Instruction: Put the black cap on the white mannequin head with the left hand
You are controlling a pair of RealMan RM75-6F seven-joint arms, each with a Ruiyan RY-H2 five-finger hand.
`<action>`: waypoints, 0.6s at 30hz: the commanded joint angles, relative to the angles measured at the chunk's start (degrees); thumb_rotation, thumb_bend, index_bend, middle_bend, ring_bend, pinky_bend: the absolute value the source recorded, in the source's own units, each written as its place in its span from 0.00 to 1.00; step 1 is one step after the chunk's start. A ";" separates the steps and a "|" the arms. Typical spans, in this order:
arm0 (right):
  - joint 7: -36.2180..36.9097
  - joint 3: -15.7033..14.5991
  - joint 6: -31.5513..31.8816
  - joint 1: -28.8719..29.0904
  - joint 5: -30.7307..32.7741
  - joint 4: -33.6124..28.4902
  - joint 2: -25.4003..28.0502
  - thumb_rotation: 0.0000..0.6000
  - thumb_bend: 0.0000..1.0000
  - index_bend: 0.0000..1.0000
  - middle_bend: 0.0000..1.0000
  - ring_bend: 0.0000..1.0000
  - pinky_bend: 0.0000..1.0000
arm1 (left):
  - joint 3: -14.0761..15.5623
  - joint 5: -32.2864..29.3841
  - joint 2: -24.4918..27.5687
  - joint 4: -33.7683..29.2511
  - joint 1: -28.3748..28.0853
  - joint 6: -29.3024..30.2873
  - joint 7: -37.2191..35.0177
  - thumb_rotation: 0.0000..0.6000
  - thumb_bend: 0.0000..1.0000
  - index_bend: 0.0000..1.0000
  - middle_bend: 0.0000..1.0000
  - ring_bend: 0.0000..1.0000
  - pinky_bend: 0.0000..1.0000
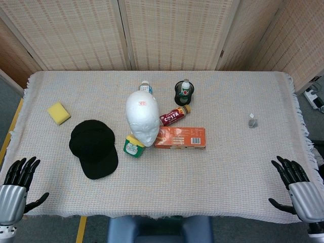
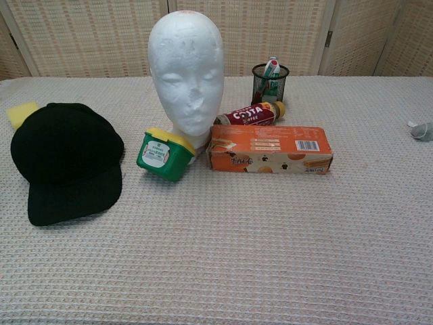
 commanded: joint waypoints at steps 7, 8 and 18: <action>-1.18 0.14 -0.96 0.37 1.07 -0.18 -0.43 1.00 0.08 0.00 0.00 0.00 0.00 | 1.01 -0.39 -0.39 -0.26 -0.69 -2.38 -0.96 1.00 0.05 0.06 0.12 0.00 0.13; -1.38 0.19 -0.90 0.36 1.14 -0.21 -0.49 1.00 0.08 0.00 0.00 0.00 0.00 | 1.05 0.35 -1.42 0.00 -0.65 -1.54 -1.90 1.00 0.05 0.07 0.15 0.01 0.16; -2.96 0.53 -1.91 0.69 2.65 -0.03 -1.41 1.00 0.08 0.00 0.00 0.00 0.00 | 0.24 5.05 -18.83 15.42 -2.15 3.90 -7.72 1.00 0.08 0.36 0.93 0.76 0.77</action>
